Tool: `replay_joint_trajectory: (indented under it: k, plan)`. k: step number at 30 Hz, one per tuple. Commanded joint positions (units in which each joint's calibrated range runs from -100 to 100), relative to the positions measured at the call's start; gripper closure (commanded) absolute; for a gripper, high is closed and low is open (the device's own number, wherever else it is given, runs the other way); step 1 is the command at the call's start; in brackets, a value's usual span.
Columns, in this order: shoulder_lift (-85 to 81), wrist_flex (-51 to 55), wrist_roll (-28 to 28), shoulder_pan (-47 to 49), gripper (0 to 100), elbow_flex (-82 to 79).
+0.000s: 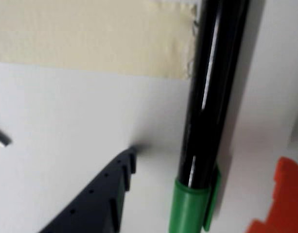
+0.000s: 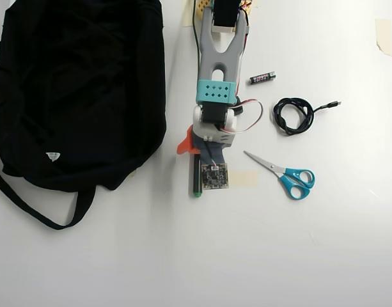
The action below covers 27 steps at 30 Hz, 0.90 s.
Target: Put the green marker into the black bag
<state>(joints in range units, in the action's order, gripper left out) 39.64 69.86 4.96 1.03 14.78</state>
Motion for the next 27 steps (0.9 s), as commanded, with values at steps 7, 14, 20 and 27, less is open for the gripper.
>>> replay_joint_trajectory:
  k: [7, 14, 20, 27]
  plan:
    - [0.94, 2.41, 0.13, 1.89, 64, -0.85]
    - [0.94, 2.32, 0.02, 2.11, 64, -0.76]
    - [0.85, 2.32, -0.03, 2.04, 68, -0.76]
    - [0.85, 2.32, -0.08, 1.96, 69, -0.76]
